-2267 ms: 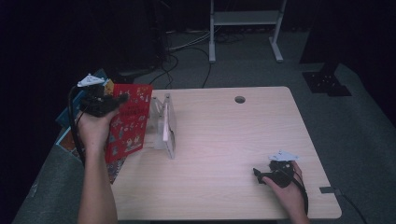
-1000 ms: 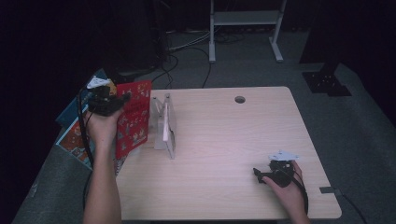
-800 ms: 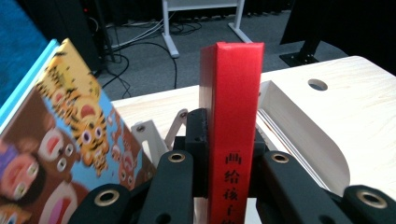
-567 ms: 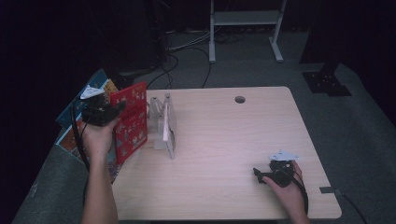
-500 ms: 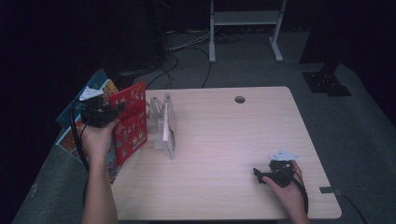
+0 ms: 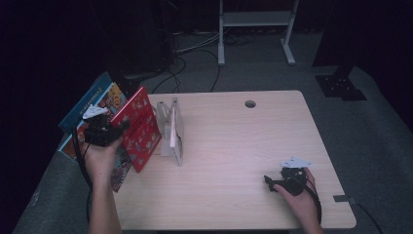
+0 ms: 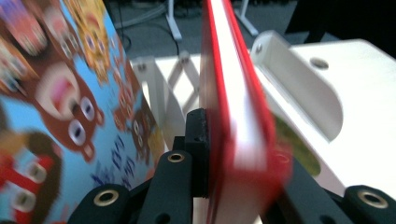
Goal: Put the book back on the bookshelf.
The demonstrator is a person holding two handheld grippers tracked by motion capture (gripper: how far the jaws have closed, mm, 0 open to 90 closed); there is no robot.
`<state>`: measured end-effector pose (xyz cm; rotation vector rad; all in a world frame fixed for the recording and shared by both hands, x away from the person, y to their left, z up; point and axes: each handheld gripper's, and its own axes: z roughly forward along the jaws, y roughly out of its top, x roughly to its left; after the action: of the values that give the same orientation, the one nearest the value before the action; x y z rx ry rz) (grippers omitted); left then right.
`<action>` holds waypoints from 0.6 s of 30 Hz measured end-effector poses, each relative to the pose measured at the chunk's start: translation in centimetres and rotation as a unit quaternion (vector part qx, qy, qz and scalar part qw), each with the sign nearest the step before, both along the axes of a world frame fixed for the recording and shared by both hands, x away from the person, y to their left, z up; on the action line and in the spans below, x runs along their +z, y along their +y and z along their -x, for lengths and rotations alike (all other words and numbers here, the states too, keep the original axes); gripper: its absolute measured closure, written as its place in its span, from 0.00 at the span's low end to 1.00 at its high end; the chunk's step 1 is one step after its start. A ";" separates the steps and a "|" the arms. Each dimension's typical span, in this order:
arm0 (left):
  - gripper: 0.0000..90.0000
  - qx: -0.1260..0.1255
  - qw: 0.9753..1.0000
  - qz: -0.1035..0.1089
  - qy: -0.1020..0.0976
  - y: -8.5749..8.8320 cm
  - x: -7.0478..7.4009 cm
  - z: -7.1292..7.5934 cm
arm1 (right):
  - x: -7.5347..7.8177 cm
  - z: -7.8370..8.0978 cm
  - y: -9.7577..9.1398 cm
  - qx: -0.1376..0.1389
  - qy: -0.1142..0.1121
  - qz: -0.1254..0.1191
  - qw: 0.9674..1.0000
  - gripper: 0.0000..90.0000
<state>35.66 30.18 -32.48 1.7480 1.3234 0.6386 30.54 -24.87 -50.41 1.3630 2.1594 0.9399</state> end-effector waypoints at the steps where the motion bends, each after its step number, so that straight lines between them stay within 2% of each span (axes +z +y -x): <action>1: 0.88 0.005 1.000 -0.004 -0.001 0.0 -0.3 0.0 | 0.0 0.0 0.0 0.000 0.000 0.000 1.000 0.10; 3: 0.88 0.007 1.000 0.004 -0.002 0.2 -0.3 -0.1 | 0.0 0.0 0.0 0.000 0.000 0.000 1.000 0.10; 8: 0.88 0.004 1.000 -0.010 0.001 -0.3 -0.2 -1.0 | 0.0 0.0 0.0 0.000 0.000 0.000 1.000 0.10; 13: 0.87 0.006 1.000 -0.015 0.004 -0.8 -0.1 -2.0 | 0.0 0.0 0.0 0.000 0.001 0.000 1.000 0.10; 18: 0.87 0.000 1.000 -0.016 0.008 -0.8 -0.1 -2.2 | 0.0 0.0 0.0 0.000 0.000 0.000 1.000 0.10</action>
<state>37.84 29.35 -32.55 1.7817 1.3306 0.6515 30.54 -24.87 -50.41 1.3635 2.1596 0.9399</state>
